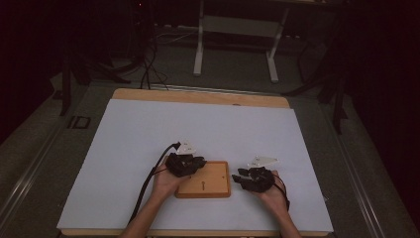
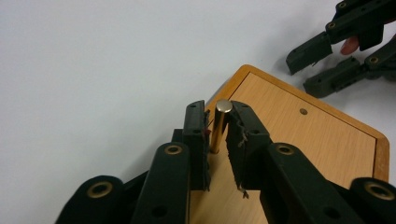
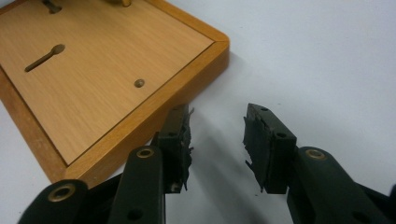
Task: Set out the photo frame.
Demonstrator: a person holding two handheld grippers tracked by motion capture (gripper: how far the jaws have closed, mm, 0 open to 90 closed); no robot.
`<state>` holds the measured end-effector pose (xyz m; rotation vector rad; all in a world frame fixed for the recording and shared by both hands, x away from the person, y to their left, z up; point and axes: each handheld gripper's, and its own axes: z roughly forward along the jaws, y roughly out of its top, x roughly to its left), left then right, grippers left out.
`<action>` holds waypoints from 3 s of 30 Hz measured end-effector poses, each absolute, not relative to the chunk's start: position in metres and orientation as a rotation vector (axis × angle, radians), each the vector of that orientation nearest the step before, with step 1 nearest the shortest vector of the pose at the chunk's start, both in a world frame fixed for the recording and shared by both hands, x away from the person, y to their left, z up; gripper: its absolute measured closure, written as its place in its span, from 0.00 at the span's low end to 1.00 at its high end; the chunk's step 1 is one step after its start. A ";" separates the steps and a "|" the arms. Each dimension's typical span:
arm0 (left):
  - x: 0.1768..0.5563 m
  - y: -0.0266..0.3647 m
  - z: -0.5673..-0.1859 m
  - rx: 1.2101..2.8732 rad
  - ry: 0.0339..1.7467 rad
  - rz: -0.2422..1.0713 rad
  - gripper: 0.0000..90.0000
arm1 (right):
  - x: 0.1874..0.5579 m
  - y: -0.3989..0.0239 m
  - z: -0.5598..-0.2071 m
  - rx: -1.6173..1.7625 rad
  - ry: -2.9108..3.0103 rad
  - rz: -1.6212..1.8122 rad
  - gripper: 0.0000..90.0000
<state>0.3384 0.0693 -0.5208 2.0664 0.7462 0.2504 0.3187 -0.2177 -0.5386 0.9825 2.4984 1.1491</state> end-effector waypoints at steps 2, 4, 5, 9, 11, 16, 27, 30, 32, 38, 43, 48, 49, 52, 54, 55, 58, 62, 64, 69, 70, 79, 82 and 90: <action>0.339 0.068 -0.520 2.071 0.741 0.248 0.92 | 0.318 -0.216 -0.539 0.980 2.501 1.147 0.66; 0.340 0.068 -0.520 2.080 0.731 0.255 0.93 | 0.318 -0.216 -0.539 0.981 2.500 1.148 0.66; 0.340 0.068 -0.519 2.086 0.725 0.257 0.93 | 0.318 -0.217 -0.539 0.981 2.499 1.150 0.66; 0.342 0.064 -0.519 2.088 0.718 0.259 0.93 | 0.318 -0.217 -0.538 0.987 2.501 1.170 0.66; 0.345 0.063 -0.520 2.084 0.716 0.253 0.93 | 0.318 -0.216 -0.538 0.979 2.502 1.166 0.66; 0.349 0.065 -0.521 2.066 0.721 0.204 0.92 | 0.318 -0.217 -0.538 0.985 2.500 1.163 0.66; 0.351 0.064 -0.525 2.076 0.734 0.183 0.92 | 0.313 -0.222 -0.534 0.976 2.487 1.175 0.66; 0.352 0.064 -0.525 2.071 0.746 0.168 0.93 | 0.312 -0.222 -0.533 0.940 2.498 1.170 0.65; 0.352 0.065 -0.526 2.067 0.749 0.157 0.93 | 0.310 -0.222 -0.532 0.930 2.499 1.175 0.65; 0.356 0.066 -0.526 2.065 0.752 0.119 0.93 | 0.304 -0.223 -0.528 0.876 2.501 1.203 0.64; 0.360 0.068 -0.526 2.060 0.755 0.072 0.93 | 0.299 -0.222 -0.526 0.829 2.514 1.221 0.63; 0.365 0.070 -0.527 2.042 0.770 0.022 0.92 | 0.295 -0.220 -0.525 0.794 2.521 1.240 0.61; 0.366 0.070 -0.527 2.047 0.772 0.018 0.92 | 0.294 -0.220 -0.524 0.781 2.524 1.248 0.60; 0.366 0.068 -0.525 2.064 0.774 0.020 0.93 | 0.291 -0.220 -0.523 0.746 2.536 1.279 0.58; 0.367 0.068 -0.524 2.068 0.782 0.013 0.93 | 0.289 -0.219 -0.521 0.718 2.541 1.292 0.55; 0.368 0.068 -0.524 2.070 0.784 0.008 0.93 | 0.288 -0.219 -0.521 0.704 2.543 1.296 0.54; 0.370 0.068 -0.523 2.077 0.785 -0.006 0.93 | 0.285 -0.218 -0.520 0.678 2.549 1.299 0.51; 0.373 0.068 -0.522 2.083 0.791 -0.024 0.93 | 0.283 -0.216 -0.519 0.643 2.560 1.305 0.46; 0.374 0.068 -0.522 2.080 0.798 -0.033 0.93 | 0.283 -0.215 -0.520 0.629 2.571 1.297 0.44; 0.376 0.068 -0.522 2.077 0.806 -0.051 0.93 | 0.282 -0.210 -0.523 0.599 2.596 1.267 0.37; 0.377 0.068 -0.522 2.077 0.814 -0.062 0.93 | 0.282 -0.210 -0.524 0.594 2.599 1.264 0.36; 0.384 0.068 -0.520 2.092 0.828 -0.114 0.93 | 0.283 -0.208 -0.527 0.609 2.600 1.229 0.29; 0.386 0.069 -0.520 2.087 0.835 -0.132 0.93 | 0.283 -0.207 -0.529 0.612 2.599 1.208 0.29; 0.392 0.070 -0.521 2.078 0.843 -0.170 0.94 | 0.281 -0.200 -0.533 0.604 2.580 1.134 0.29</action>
